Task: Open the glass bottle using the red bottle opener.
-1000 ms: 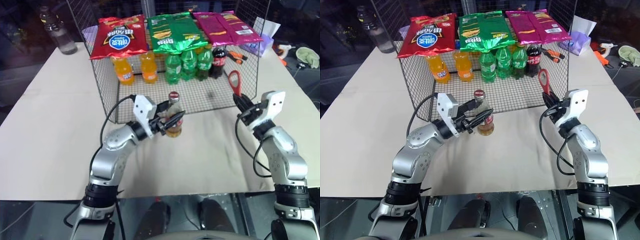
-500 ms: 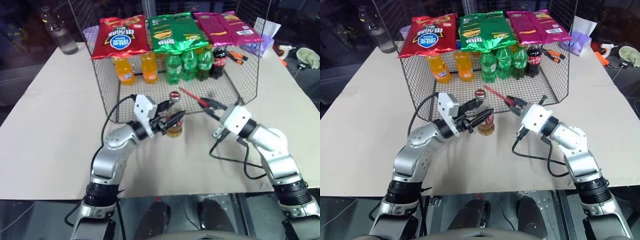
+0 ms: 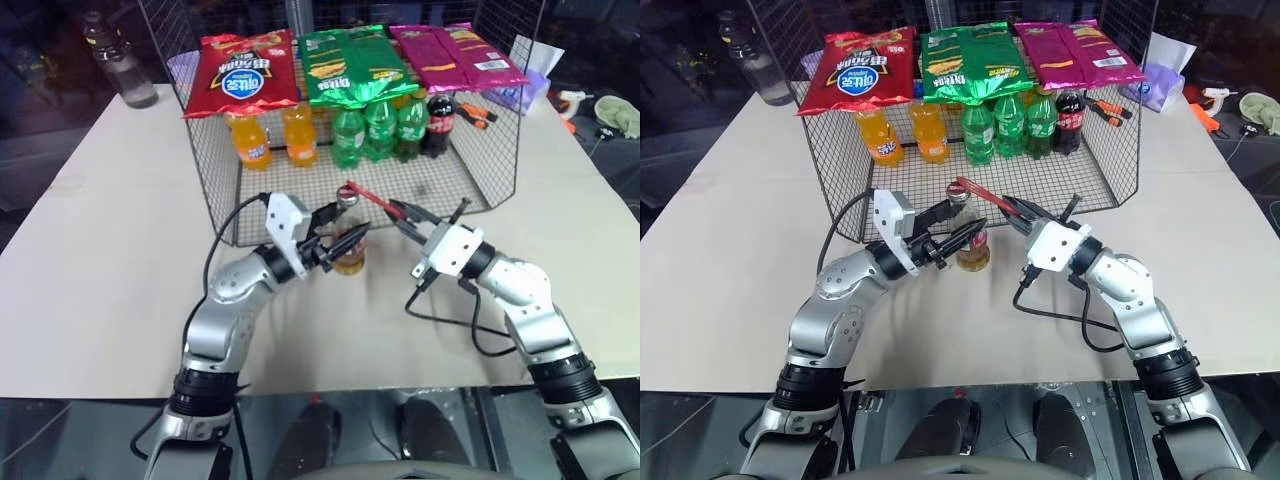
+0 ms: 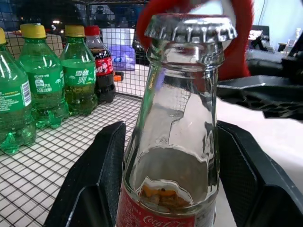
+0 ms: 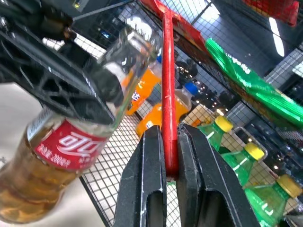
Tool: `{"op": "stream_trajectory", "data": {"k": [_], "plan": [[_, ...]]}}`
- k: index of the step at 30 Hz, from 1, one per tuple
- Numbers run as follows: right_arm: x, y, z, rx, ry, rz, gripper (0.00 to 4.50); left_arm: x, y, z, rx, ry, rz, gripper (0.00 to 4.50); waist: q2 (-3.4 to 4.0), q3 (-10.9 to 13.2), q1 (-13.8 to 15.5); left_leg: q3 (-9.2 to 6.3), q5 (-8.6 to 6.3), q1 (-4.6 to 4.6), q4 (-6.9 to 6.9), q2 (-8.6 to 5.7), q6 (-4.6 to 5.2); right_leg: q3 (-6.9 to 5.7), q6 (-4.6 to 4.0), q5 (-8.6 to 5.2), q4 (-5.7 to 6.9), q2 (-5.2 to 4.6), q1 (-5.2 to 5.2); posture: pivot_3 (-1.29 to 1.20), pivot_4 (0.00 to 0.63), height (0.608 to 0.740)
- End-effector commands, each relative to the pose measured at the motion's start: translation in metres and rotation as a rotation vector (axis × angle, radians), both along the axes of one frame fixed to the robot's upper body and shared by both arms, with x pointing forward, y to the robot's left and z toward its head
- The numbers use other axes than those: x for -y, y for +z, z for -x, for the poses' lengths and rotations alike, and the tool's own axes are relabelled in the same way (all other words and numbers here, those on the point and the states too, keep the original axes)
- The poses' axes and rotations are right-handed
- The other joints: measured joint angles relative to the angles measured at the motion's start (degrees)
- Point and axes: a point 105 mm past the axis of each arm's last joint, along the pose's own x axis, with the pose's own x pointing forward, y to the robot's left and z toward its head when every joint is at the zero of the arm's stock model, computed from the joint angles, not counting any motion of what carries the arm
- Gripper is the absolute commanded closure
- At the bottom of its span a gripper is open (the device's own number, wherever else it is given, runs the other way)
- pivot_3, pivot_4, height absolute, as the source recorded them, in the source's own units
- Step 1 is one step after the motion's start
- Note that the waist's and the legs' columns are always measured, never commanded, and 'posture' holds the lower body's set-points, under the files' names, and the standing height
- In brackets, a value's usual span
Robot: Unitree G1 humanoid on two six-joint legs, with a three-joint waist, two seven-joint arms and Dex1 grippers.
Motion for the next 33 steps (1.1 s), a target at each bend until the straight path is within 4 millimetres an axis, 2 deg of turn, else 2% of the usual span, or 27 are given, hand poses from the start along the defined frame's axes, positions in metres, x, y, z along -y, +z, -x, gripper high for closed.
{"op": "stream_trajectory", "data": {"k": [1,7,13,18,23,27,33], "plan": [[-0.017,-0.008,0.006,0.065,0.052,0.034,4.50,0.007,0.008,0.003,0.027,-0.036,0.038,2.26,0.00,0.00,0.03,0.00,0.00,0.05,-0.01,0.00,0.00,0.00,0.00,0.00,0.00,0.00,0.04,0.00,0.150,0.740],[-0.028,0.004,0.001,0.243,0.047,0.008,4.50,0.009,0.008,0.002,0.024,-0.036,0.043,2.26,0.00,0.00,-0.09,0.08,0.00,0.31,-0.08,0.00,0.00,0.07,0.00,0.00,-0.02,0.03,0.25,0.00,0.150,0.740],[-0.025,-0.002,0.001,0.370,0.038,0.029,4.50,0.009,0.007,0.000,0.020,-0.040,0.044,2.26,0.00,0.00,0.07,0.08,0.00,0.32,-0.08,0.00,0.00,0.08,0.00,0.00,-0.03,0.03,0.24,0.00,0.150,0.740],[-0.018,-0.011,0.001,0.409,0.034,0.044,4.50,0.010,0.006,-0.001,0.018,-0.044,0.044,2.26,0.00,0.00,0.01,0.10,0.00,0.34,-0.08,0.01,0.00,0.10,0.00,0.00,-0.02,0.06,0.27,0.00,0.150,0.740],[-0.025,-0.025,0.004,0.415,0.087,0.077,4.50,0.011,0.006,-0.001,0.017,-0.057,0.039,2.26,0.00,0.00,0.00,0.11,0.00,0.39,-0.08,0.01,0.00,0.12,0.00,0.00,-0.02,0.07,0.32,0.00,0.150,0.740],[-0.029,-0.026,0.004,0.427,0.117,0.098,4.50,0.011,0.005,-0.001,0.018,-0.061,0.032,2.26,0.00,0.00,-0.01,0.11,0.00,0.48,-0.08,0.01,0.00,0.12,0.00,0.00,-0.04,0.08,0.42,0.00,0.150,0.740],[-0.036,-0.037,-0.004,0.422,0.135,0.171,4.50,0.012,0.003,-0.001,0.013,-0.065,0.026,2.26,0.00,0.00,-0.22,0.11,0.00,0.63,-0.08,0.08,-0.01,0.14,-0.01,0.00,-0.05,0.18,0.57,0.00,0.150,0.740]]}}
